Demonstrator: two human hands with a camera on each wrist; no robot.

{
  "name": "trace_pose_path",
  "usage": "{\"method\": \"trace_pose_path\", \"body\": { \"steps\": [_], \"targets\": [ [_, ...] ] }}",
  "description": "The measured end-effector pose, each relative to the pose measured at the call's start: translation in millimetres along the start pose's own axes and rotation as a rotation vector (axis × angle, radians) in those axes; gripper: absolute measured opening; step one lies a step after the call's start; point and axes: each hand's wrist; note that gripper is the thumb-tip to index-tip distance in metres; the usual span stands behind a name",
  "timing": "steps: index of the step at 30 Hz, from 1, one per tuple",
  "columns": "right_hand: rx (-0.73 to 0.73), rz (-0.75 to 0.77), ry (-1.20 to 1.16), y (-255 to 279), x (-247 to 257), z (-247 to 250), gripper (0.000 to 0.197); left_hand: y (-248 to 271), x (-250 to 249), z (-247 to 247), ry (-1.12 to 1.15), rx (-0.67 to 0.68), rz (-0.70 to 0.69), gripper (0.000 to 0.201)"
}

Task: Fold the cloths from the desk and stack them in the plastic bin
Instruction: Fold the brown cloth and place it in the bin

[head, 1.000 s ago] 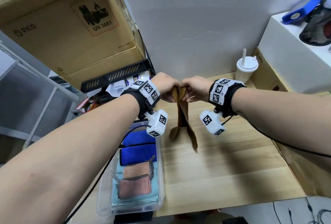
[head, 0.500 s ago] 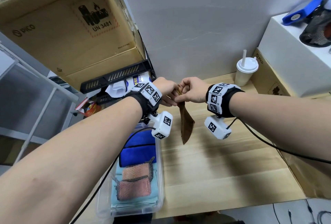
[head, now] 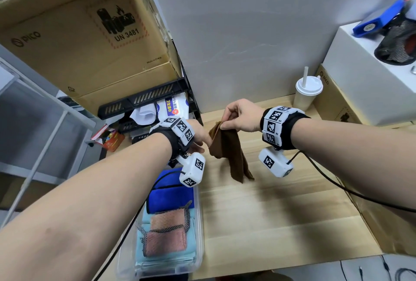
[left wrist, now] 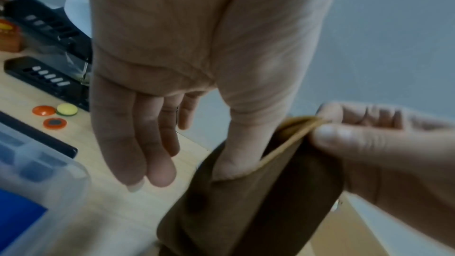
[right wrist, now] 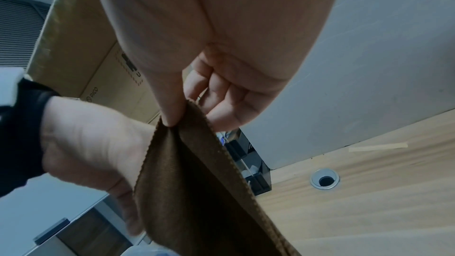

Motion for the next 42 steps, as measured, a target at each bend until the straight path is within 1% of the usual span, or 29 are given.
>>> {"method": "trace_pose_path", "body": {
  "steps": [2, 3, 5, 6, 8, 9, 12, 14, 16, 19, 21, 23, 26, 28, 32, 37, 39, 41, 42],
  "targets": [
    [0.002, 0.012, -0.001, -1, 1, 3, 0.018, -1, 5, -4, -0.077, 0.041, 0.018, 0.039],
    [0.013, 0.023, 0.003, -2, 2, 4, 0.019, -2, 7, -5, -0.115, 0.047, 0.025, 0.035],
    [0.049, 0.03, 0.017, -3, 3, 3, 0.02, -2, 8, -6, -0.196, 0.038, 0.01, 0.013],
    [0.057, 0.026, 0.025, -5, 2, 3, 0.019, -3, 8, -5, -0.222, 0.022, -0.017, 0.011],
    [0.035, 0.011, 0.05, -7, -1, 3, 0.021, -9, 6, -1, -0.218, -0.053, -0.057, 0.019],
    [0.019, -0.001, 0.061, -7, -3, 4, 0.022, -11, 4, 1, -0.185, -0.1, -0.062, 0.019],
    [-0.004, -0.03, 0.085, -5, -7, 10, 0.022, -13, -4, 6, -0.043, -0.197, 0.008, 0.017],
    [-0.013, -0.022, 0.113, -5, -9, 12, 0.021, -16, -7, 8, 0.004, -0.226, 0.01, 0.019],
    [-0.011, 0.001, 0.151, -6, -10, 12, 0.024, -17, -9, 8, -0.001, -0.247, -0.034, 0.016],
    [-0.053, 0.058, 0.241, -5, -10, 12, 0.023, -20, -9, 10, 0.023, -0.359, -0.131, 0.018],
    [-0.077, 0.104, 0.332, -2, -9, 13, 0.019, -24, -6, 12, -0.034, -0.408, -0.213, 0.01],
    [-0.069, 0.121, 0.432, 0, -9, 12, 0.014, -24, -2, 16, -0.071, -0.433, -0.252, 0.002],
    [-0.099, 0.069, 0.462, -1, -11, 13, 0.013, -21, -6, 21, -0.108, -0.455, -0.273, 0.016],
    [-0.146, 0.045, 0.449, -3, -13, 16, 0.015, -18, -11, 22, -0.112, -0.456, -0.286, 0.018],
    [-0.232, 0.039, 0.519, -1, -10, 24, 0.015, -15, -16, 26, -0.164, -0.535, -0.333, 0.021],
    [-0.378, 0.067, 0.498, 2, 4, 37, 0.016, -9, -26, 37, -0.092, -0.593, -0.382, 0.019],
    [-0.417, 0.08, 0.462, 3, 9, 42, 0.017, -8, -30, 44, 0.002, -0.59, -0.366, 0.015],
    [-0.417, 0.087, 0.442, 3, 12, 47, 0.017, -6, -36, 50, 0.138, -0.582, -0.332, 0.007],
    [-0.412, 0.09, 0.433, 3, 12, 48, 0.017, -5, -38, 52, 0.194, -0.589, -0.318, 0.01]
  ]
}}
Point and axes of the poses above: each hand's wrist, its own y-axis away from the middle knuckle, its own z-axis out of the back of the hand, x = y × z, and after that the axes turned 15 degrees about -z, right-handed
